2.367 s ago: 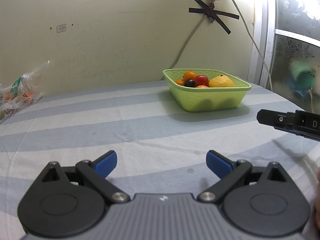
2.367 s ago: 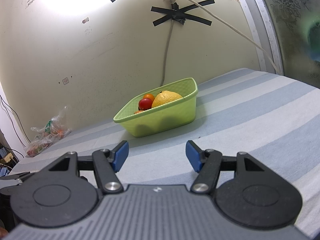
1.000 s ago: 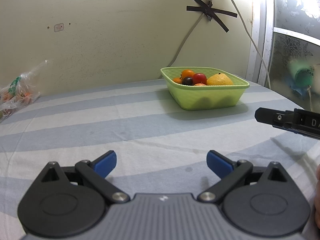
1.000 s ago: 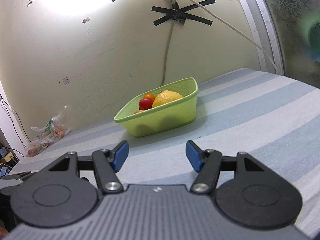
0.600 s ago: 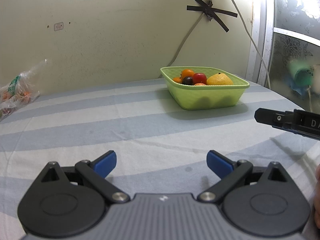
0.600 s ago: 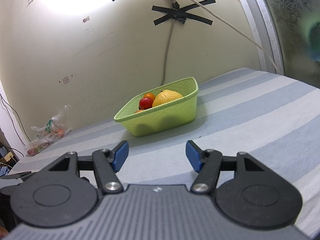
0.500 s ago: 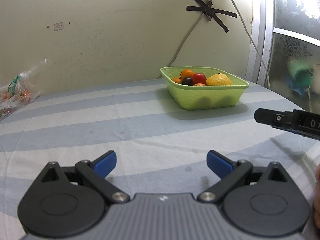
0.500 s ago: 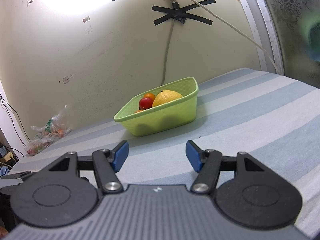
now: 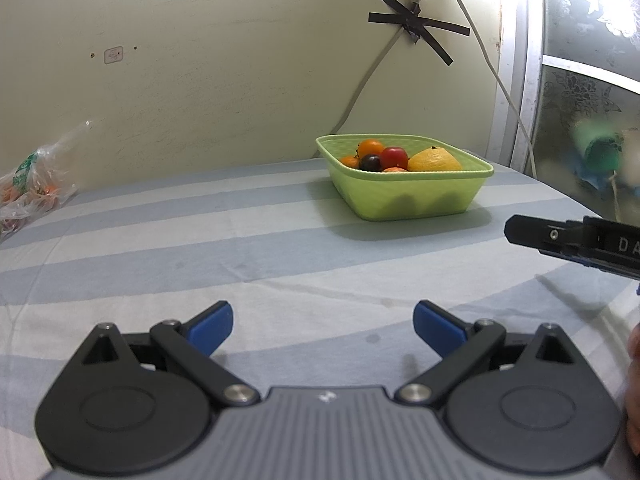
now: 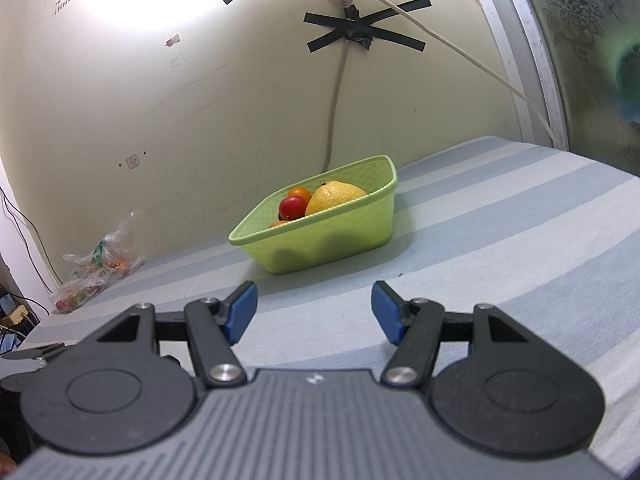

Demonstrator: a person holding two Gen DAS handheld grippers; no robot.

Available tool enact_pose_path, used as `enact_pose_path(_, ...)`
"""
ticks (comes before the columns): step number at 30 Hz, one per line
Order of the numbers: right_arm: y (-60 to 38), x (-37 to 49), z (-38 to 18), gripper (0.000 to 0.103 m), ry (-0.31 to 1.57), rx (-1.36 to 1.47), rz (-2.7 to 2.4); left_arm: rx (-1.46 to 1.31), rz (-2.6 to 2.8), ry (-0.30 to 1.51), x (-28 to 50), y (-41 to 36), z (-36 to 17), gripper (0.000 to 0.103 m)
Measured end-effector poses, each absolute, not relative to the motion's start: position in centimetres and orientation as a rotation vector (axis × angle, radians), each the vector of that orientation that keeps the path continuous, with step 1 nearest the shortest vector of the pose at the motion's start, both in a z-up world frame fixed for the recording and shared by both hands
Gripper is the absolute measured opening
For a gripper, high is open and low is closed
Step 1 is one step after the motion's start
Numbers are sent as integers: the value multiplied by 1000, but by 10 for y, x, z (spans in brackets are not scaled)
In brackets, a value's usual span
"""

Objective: Organize fruits

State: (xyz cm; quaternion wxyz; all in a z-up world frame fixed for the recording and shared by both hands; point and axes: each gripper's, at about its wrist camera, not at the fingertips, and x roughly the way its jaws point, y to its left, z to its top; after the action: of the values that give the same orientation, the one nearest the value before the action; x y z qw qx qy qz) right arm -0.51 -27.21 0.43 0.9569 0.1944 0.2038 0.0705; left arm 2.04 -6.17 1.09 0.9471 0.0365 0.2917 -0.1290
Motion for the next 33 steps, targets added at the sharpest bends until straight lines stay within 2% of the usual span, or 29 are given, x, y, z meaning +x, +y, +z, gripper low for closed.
enact_pose_path(33, -273, -6, 4, 65, 412, 395, 144, 75, -267, 590, 21, -62, 12, 103)
